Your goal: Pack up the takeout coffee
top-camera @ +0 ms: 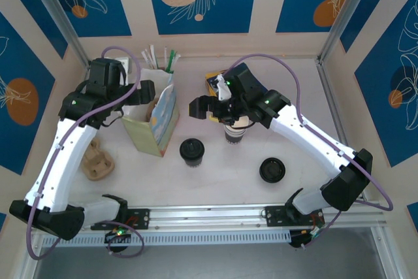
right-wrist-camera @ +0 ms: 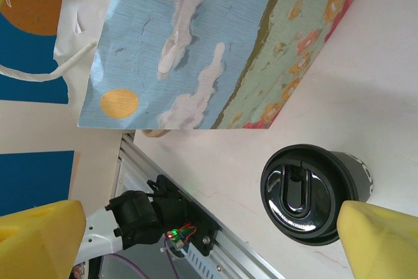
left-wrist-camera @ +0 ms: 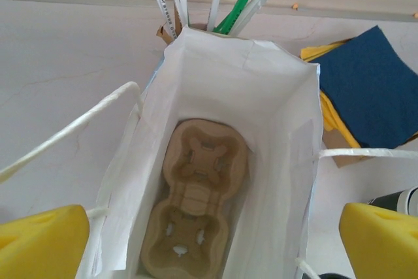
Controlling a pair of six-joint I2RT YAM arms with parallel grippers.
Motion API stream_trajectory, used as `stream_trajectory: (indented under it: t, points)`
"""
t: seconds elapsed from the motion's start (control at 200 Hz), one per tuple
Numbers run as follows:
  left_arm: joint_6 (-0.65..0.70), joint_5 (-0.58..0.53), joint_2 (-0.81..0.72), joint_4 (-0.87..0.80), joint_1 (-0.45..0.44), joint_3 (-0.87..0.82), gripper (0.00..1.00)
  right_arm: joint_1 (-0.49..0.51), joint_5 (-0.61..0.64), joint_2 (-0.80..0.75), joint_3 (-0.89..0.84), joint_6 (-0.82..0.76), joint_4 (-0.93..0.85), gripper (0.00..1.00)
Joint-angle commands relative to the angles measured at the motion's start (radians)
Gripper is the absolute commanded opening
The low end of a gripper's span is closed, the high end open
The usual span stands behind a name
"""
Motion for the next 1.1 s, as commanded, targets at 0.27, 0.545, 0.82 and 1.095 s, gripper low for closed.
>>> stream_trajectory:
  t: [0.27,0.545,0.82,1.095]
  points:
    - [-0.009,0.024,0.019,-0.152,0.002,0.104,1.00,0.019,0.027,0.012,0.043,-0.002,-0.005,0.99]
    - [0.003,0.031,0.037,-0.243,0.002,0.153,1.00,0.045,0.052,0.058,0.135,-0.028,-0.034,0.99]
    - [0.024,0.020,0.028,-0.294,0.002,0.157,1.00,0.083,0.095,0.125,0.246,-0.041,-0.065,0.99]
    - [0.003,0.040,0.001,-0.303,0.003,0.137,1.00,0.128,0.151,0.188,0.320,-0.023,-0.083,0.99]
